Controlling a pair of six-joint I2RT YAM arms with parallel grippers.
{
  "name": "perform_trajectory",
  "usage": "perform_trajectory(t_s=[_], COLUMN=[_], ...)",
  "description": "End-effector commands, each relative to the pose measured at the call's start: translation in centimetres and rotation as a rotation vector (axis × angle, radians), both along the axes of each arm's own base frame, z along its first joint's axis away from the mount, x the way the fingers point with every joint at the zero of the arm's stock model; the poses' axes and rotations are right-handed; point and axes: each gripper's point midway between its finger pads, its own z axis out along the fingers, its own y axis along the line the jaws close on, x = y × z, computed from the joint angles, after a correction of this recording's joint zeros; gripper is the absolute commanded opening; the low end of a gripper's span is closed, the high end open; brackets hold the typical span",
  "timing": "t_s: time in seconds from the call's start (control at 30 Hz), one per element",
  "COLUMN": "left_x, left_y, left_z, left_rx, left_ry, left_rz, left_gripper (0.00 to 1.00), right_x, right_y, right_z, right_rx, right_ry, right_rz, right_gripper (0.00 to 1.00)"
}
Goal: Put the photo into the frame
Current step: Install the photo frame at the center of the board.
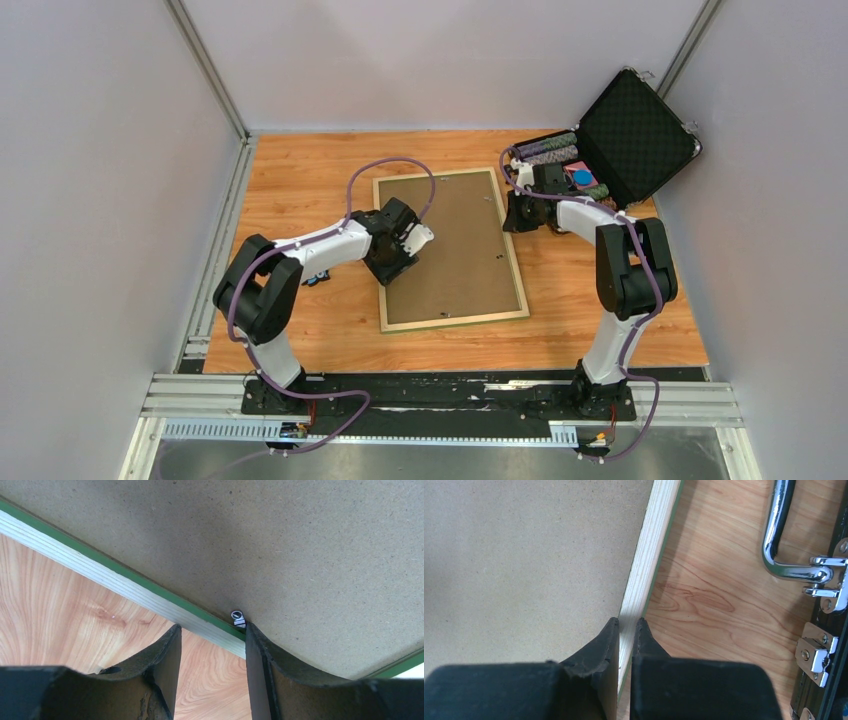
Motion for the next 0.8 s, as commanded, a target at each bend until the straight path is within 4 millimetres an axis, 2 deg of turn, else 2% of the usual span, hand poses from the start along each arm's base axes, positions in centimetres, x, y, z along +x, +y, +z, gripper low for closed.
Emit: perform_trajectory(t_s=[0.0, 0.13, 0.27, 0.47, 0.77], left_x=[0.7, 1.3, 1.7, 1.7, 1.3], left_y=[-0.8, -1.1, -0.9, -1.1, -0.4], left_z=[-0.8, 0.3, 0.6, 0.4, -0.4], left_rx=[0.015, -0.013, -0.03, -0.09, -0.069], left_ry=[-0.016, -0.043, -0.037, 0.036, 0.067], left_rz=[-0.092, -0.046, -0.012, 0.054, 0.054], left_gripper=[0.57, 0.7, 0.77, 0.78, 0.71], right_x=[-0.6, -0.8, -0.8, -0.8, -0.9], right_y=[-0.1, -0.1, -0.1, 0.0, 0.0], right_z=[-1.4, -1.5, -1.3, -1.3, -1.3], right_rx=[-0.035, -0.032, -0.028, -0.022, -0.022], right_ry=[0.025, 0.031, 0.029, 0.03, 0.032], right_rz=[0.058, 0.057, 0.057, 0.057, 0.057], right_gripper=[0.0, 0.0, 0.0, 0.0, 0.0])
